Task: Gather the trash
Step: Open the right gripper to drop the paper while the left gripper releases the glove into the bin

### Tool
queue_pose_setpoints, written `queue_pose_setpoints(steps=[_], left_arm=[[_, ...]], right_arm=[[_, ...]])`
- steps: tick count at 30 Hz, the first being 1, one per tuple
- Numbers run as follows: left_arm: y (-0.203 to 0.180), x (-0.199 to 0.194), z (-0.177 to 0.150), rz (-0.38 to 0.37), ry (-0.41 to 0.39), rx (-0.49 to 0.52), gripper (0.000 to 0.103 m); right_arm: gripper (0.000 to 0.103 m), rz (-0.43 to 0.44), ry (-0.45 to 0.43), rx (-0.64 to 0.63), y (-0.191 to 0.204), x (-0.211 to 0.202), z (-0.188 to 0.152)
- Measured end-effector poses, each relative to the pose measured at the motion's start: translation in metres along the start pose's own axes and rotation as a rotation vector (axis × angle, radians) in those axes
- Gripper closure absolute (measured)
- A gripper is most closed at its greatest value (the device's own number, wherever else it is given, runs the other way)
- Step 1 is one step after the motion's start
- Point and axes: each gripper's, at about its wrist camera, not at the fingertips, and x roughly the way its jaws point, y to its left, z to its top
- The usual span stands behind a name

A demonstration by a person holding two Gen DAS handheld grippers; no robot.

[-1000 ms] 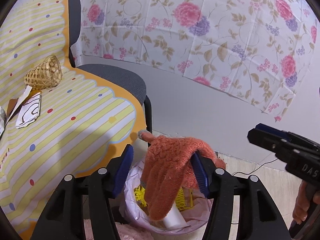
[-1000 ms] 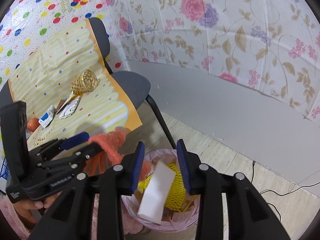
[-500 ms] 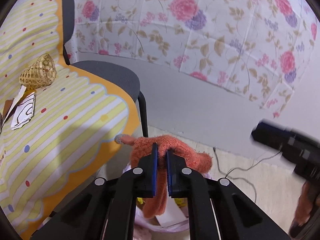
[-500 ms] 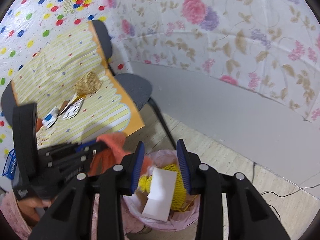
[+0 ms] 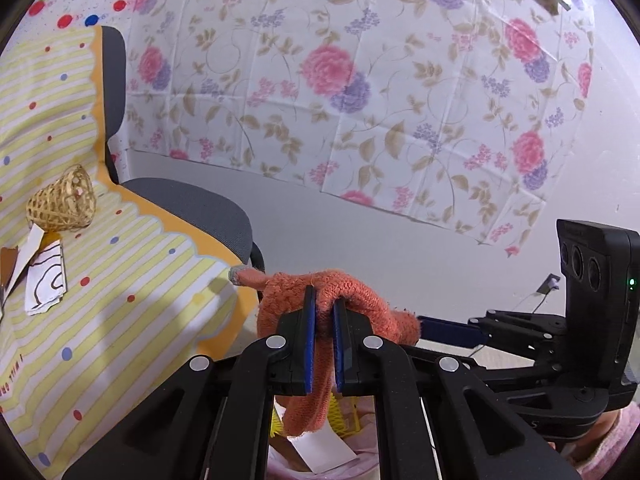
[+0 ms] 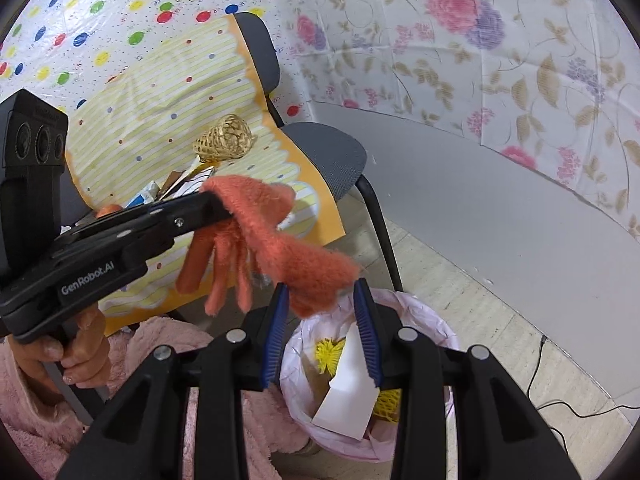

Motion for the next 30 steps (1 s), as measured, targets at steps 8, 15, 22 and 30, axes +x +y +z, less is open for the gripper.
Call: queue_pose_setpoints(steps=[8, 15, 22, 30], left_arm=[[0.013, 0.013, -0.014, 0.018, 0.093, -0.029, 0.074], [0.024, 0.010, -0.027, 0.037, 0.119, -0.038, 0.056], [0.048, -0.008, -0.024, 0.109, 0.068, -0.086, 0.056], [0.059, -0.018, -0.026, 0.148, 0.034, -0.126, 0.056]], right_arm=[[0.096, -0.119, -0.067, 0.039, -0.008, -0.008, 0.006], [0.096, -0.226, -0.086, 0.100, -0.023, -0.001, 0.015], [0.096, -0.169, -0.038, 0.049, -0.014, 0.009, 0.018], [0.073, -0.203, 0.035, 0.036, -0.010, 0.020, 0.012]])
